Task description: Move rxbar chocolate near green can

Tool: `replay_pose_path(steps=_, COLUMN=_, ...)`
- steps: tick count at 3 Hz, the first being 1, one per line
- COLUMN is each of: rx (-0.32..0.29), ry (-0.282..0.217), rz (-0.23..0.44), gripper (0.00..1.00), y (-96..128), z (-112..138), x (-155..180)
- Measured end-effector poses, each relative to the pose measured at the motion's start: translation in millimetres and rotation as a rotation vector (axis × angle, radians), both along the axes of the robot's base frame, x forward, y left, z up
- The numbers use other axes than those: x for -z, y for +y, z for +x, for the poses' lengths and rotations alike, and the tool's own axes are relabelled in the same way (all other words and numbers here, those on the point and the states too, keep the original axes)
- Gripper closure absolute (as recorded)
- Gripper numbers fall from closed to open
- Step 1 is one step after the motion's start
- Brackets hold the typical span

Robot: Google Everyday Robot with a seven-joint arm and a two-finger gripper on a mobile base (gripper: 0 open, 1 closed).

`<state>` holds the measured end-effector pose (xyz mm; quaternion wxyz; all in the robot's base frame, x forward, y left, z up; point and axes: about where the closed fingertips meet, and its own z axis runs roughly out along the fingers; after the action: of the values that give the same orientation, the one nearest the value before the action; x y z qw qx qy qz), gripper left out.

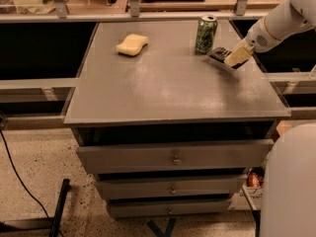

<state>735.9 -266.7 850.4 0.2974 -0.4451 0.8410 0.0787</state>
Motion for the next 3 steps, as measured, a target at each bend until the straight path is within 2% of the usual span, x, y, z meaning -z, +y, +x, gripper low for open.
replay_pose_path(steps=1, rx=0.000, ry=0.000, rz=0.000, gripper=1.00, y=0.1, z=0.2, x=-0.1)
replay_pose_path(steps=2, rx=0.003, ry=-0.002, rz=0.002, gripper=0.82, y=1.2, z=0.1, x=-2.5)
replay_pose_path(steps=3, rx=0.006, ry=-0.004, rz=0.006, gripper=0.59, y=1.7, z=-0.2, x=-5.6)
